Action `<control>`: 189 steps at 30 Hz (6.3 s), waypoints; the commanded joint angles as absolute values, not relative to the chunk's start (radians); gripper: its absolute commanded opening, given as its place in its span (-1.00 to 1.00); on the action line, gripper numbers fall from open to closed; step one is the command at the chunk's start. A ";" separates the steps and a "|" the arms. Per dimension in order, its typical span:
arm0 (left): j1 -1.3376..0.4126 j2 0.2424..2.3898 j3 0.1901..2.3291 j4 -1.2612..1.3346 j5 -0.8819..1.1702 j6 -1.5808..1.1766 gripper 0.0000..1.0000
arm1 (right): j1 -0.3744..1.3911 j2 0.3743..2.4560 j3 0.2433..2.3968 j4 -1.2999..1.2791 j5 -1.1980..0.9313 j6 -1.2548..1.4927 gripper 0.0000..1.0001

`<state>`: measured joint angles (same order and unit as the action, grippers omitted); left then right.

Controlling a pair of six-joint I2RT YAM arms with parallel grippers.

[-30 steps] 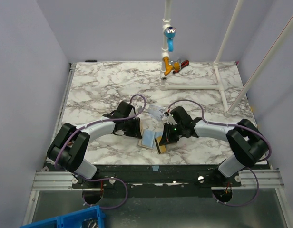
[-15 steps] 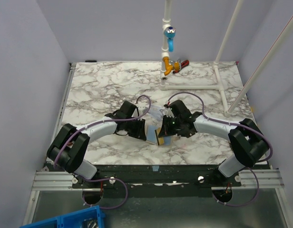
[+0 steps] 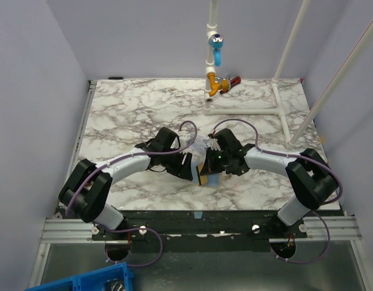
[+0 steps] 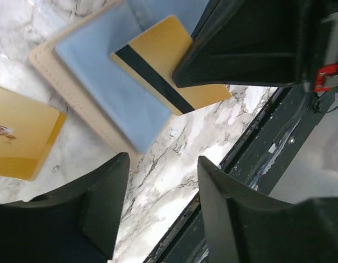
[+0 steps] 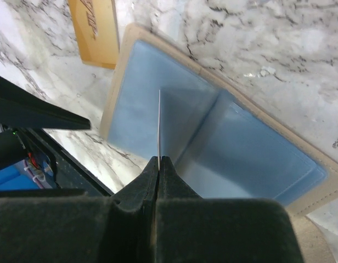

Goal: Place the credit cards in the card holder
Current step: Insert the credit card into the card holder.

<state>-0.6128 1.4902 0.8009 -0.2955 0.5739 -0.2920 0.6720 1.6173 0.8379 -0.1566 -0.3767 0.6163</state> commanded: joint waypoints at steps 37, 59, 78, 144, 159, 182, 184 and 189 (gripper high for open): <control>-0.752 1.330 0.642 -0.113 0.478 1.354 0.54 | 0.650 1.497 0.702 -0.051 -0.226 0.782 -0.99; -0.817 1.400 0.593 -0.218 0.509 1.624 0.33 | 0.588 1.481 0.674 -0.024 -0.272 0.750 -0.99; -0.796 1.384 0.807 -0.422 0.500 1.402 -0.42 | 0.583 1.585 0.755 0.086 -0.207 0.786 -0.99; -0.801 1.513 0.775 -0.456 0.496 1.681 -0.41 | 0.563 1.410 0.520 0.105 -0.264 0.893 -0.99; -0.826 1.530 0.797 -0.483 0.492 1.665 -0.58 | 0.557 1.372 0.480 0.176 -0.230 0.922 -0.99; -0.850 1.544 0.828 -0.514 0.483 1.629 -1.00 | 0.556 1.459 0.414 0.327 -0.302 0.947 -0.99; -0.851 1.543 0.831 -0.515 0.483 1.623 -1.00 | 0.557 1.470 0.411 0.335 -0.320 0.947 -0.99; -0.851 1.546 0.833 -0.514 0.482 1.621 -1.00 | 0.557 1.515 0.421 0.338 -0.383 0.931 -0.99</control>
<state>-0.8467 1.5356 0.8097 -0.5011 0.4725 1.6257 0.5598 1.4708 0.4324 0.3470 -0.3206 0.9501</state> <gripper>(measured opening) 0.007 0.011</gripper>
